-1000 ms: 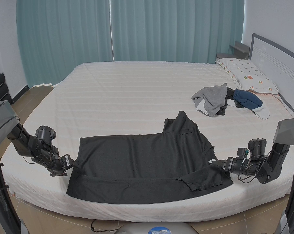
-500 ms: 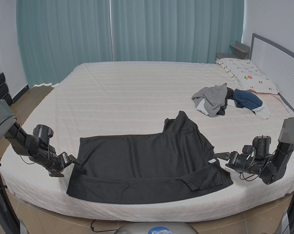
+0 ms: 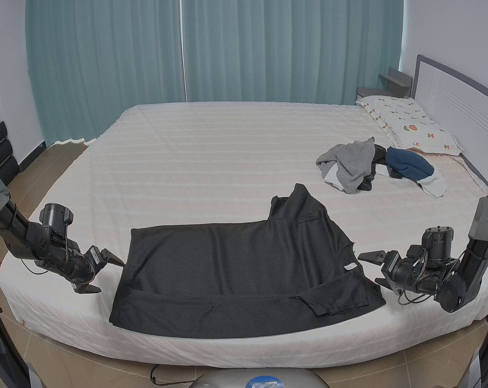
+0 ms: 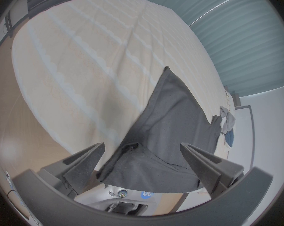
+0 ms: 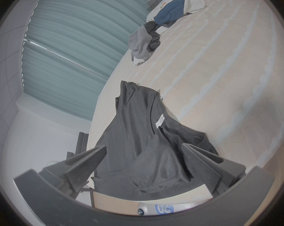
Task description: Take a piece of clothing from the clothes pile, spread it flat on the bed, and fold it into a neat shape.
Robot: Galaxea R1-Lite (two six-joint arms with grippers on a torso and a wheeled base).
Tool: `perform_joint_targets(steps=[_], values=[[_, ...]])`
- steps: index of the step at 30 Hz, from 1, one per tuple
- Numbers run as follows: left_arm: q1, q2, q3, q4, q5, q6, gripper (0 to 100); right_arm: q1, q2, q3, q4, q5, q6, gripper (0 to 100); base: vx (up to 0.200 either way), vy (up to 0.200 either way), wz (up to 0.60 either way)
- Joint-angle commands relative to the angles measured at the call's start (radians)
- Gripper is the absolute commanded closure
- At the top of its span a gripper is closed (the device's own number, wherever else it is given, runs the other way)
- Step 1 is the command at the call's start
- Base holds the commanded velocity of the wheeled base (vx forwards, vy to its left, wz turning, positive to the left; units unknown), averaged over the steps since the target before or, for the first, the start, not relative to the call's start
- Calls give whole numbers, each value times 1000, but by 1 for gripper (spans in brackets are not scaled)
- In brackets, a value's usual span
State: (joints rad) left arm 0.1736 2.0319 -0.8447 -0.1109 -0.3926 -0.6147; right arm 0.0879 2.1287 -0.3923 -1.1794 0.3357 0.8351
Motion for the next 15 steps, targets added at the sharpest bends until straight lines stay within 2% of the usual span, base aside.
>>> perform_joint_targets(steps=[1,2,14,15], values=[[7,-9,4,-1,-9,-2,0,3,2,4,0,0,-1,0,0,200,0],[7,-9,4,-1,-9,-2,0,3,2,4,0,0,-1,0,0,200,0],[-2,-1,6,-1,-8,-25,0,12,8,4,0,0,1,0,0,0,0],[-2,-1,6,-1,-8,-25,0,12,8,4,0,0,1,0,200,0,0]])
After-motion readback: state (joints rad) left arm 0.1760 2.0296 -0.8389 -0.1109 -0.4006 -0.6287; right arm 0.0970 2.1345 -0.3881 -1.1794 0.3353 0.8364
